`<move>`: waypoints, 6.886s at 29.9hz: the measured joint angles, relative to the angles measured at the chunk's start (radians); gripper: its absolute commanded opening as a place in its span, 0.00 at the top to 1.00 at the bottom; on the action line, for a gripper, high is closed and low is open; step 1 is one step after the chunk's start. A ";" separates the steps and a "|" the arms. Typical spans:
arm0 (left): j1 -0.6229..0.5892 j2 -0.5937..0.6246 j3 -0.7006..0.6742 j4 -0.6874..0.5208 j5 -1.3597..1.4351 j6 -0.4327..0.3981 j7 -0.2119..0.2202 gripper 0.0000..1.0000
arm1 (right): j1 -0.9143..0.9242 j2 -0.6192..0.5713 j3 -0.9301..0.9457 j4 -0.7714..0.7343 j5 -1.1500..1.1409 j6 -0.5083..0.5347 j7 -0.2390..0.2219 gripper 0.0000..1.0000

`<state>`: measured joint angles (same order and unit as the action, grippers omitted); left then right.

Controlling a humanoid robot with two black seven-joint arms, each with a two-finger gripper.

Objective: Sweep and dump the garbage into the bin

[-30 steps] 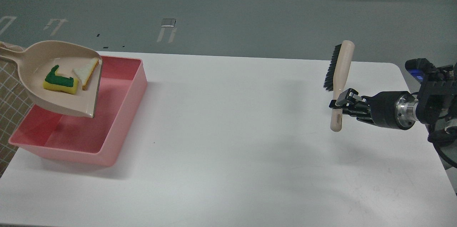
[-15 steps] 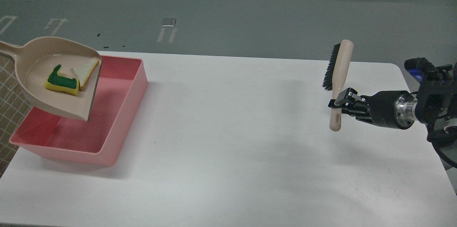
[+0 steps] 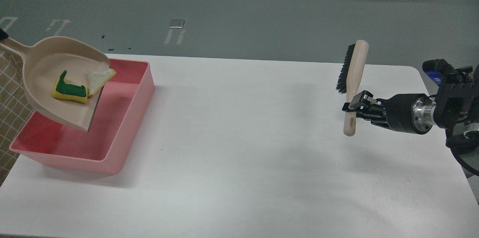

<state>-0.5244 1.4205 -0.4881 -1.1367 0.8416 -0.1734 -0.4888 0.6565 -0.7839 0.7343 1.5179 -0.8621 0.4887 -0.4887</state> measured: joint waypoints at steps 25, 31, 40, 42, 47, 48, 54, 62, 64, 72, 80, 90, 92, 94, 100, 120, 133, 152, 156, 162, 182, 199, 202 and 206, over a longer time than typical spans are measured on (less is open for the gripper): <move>-0.174 0.004 0.002 -0.001 0.133 0.106 0.000 1.00 | 0.005 0.014 0.012 0.003 -0.001 0.000 0.000 1.00; -0.288 -0.034 -0.006 -0.004 0.043 -0.031 0.000 1.00 | 0.012 0.014 0.015 0.003 -0.001 0.000 0.000 1.00; -0.388 -0.174 -0.008 -0.007 -0.144 -0.156 0.000 1.00 | 0.014 0.018 0.016 0.008 -0.002 0.000 0.000 1.00; -0.391 -0.201 -0.008 -0.007 -0.170 -0.156 0.000 1.00 | 0.014 0.018 0.016 0.008 -0.002 0.000 0.000 1.00; -0.384 -0.274 -0.006 -0.008 -0.210 -0.145 0.000 1.00 | 0.015 0.018 0.016 0.005 -0.002 0.000 0.000 1.00; -0.382 -0.285 -0.005 -0.008 -0.214 -0.143 0.000 1.00 | 0.015 0.018 0.016 0.005 -0.002 0.000 0.000 1.00; -0.336 -0.381 0.004 -0.007 -0.235 -0.099 0.000 1.00 | 0.015 0.018 0.015 0.004 -0.002 0.000 0.000 1.00; -0.270 -0.528 0.005 -0.006 -0.235 -0.041 0.000 1.00 | 0.015 0.017 0.014 0.002 -0.002 0.000 0.000 1.00; -0.259 -0.558 0.006 -0.006 -0.233 -0.028 0.000 1.00 | 0.015 0.017 0.014 0.002 -0.002 0.000 0.000 1.00; -0.219 -0.656 0.007 -0.006 -0.231 0.021 0.000 1.00 | 0.013 0.017 0.011 0.002 0.000 0.000 0.000 1.00; -0.159 -0.741 0.010 0.000 -0.219 0.070 0.000 1.00 | 0.011 0.015 0.007 0.001 -0.001 0.000 0.000 1.00; -0.081 -0.812 0.011 0.009 -0.213 0.130 0.000 1.00 | -0.012 0.009 0.002 -0.002 -0.001 0.000 0.000 1.00; -0.070 -0.823 0.012 0.009 -0.212 0.139 0.000 1.00 | -0.020 0.007 0.002 -0.003 -0.002 0.000 0.000 1.00; -0.060 -0.835 0.013 0.009 -0.212 0.148 0.000 1.00 | -0.025 0.006 -0.001 -0.004 -0.003 0.000 0.000 1.00; -0.044 -0.879 0.040 0.012 -0.207 0.190 0.000 1.00 | -0.030 -0.001 -0.037 -0.004 -0.003 0.000 0.000 1.00; -0.006 -1.011 0.124 0.128 -0.205 0.280 0.000 1.00 | -0.035 -0.011 -0.055 -0.033 -0.002 0.000 0.000 1.00; 0.000 -1.034 0.138 0.149 -0.205 0.327 0.000 1.00 | -0.032 0.000 -0.055 -0.090 0.000 0.000 0.000 1.00; -0.003 -1.039 0.192 0.150 -0.206 0.395 0.000 1.00 | -0.033 0.047 -0.056 -0.100 0.035 0.000 0.000 1.00; -0.001 -1.039 0.192 0.150 -0.205 0.404 0.000 1.00 | -0.034 0.047 -0.067 -0.103 0.035 0.000 0.000 1.00; 0.000 -1.040 0.191 0.150 -0.205 0.405 0.000 0.99 | -0.032 0.052 -0.073 -0.104 0.035 0.000 0.000 1.00; 0.001 -1.059 0.188 0.132 -0.209 0.421 0.000 0.06 | -0.034 0.054 -0.076 -0.113 0.035 0.000 0.000 1.00; 0.025 -1.041 0.189 0.069 -0.211 0.422 0.000 0.02 | -0.040 0.054 -0.076 -0.110 0.035 0.000 0.000 0.83; 0.033 -1.031 0.186 0.044 -0.211 0.423 0.000 0.02 | -0.040 0.055 -0.077 -0.111 0.035 0.000 0.000 0.69; 0.036 -1.022 0.185 0.035 -0.211 0.424 0.000 0.02 | -0.040 0.055 -0.077 -0.111 0.035 0.000 0.000 0.52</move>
<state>-0.4881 0.3986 -0.3035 -1.1021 0.6304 0.2502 -0.4887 0.6166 -0.7287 0.6576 1.4067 -0.8267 0.4887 -0.4887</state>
